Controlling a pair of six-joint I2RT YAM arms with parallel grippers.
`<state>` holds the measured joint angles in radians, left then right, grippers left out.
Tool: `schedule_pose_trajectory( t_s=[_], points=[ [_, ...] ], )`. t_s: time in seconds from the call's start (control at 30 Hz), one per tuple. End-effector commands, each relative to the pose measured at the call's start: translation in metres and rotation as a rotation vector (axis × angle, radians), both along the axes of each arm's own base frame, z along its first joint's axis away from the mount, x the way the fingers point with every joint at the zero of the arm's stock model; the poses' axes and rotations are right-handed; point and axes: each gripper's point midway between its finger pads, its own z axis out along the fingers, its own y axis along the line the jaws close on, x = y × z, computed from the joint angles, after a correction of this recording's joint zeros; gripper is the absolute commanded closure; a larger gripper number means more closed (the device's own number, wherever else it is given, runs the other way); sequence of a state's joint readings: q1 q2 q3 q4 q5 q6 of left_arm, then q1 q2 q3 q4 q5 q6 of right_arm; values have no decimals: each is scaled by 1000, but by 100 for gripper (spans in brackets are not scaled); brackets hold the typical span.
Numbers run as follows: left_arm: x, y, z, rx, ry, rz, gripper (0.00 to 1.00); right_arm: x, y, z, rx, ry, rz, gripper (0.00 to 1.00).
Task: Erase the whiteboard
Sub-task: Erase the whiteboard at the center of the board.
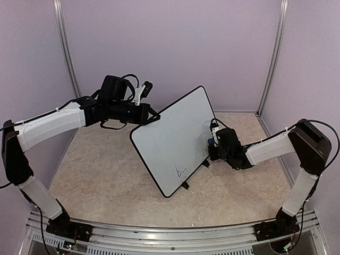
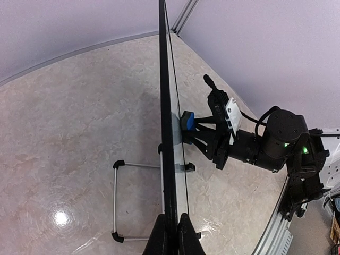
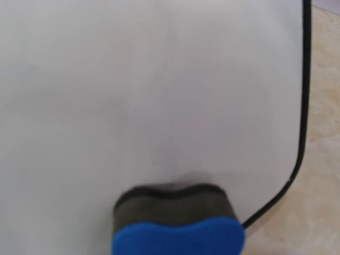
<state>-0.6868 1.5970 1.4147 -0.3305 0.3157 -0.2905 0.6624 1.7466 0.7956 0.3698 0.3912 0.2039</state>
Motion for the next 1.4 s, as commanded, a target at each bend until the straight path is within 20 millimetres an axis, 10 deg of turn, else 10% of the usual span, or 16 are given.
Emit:
schedule_pose_trajectory(
  t_s=[0.0, 1.37],
  points=[
    [-39, -37, -12, -3, -9, -234, 100, 2, 30, 8, 85, -11, 124, 70],
    [-30, -36, -25, 12, 28, -197, 100, -93, 116, 1, 296, 5, 493, 71]
  ],
)
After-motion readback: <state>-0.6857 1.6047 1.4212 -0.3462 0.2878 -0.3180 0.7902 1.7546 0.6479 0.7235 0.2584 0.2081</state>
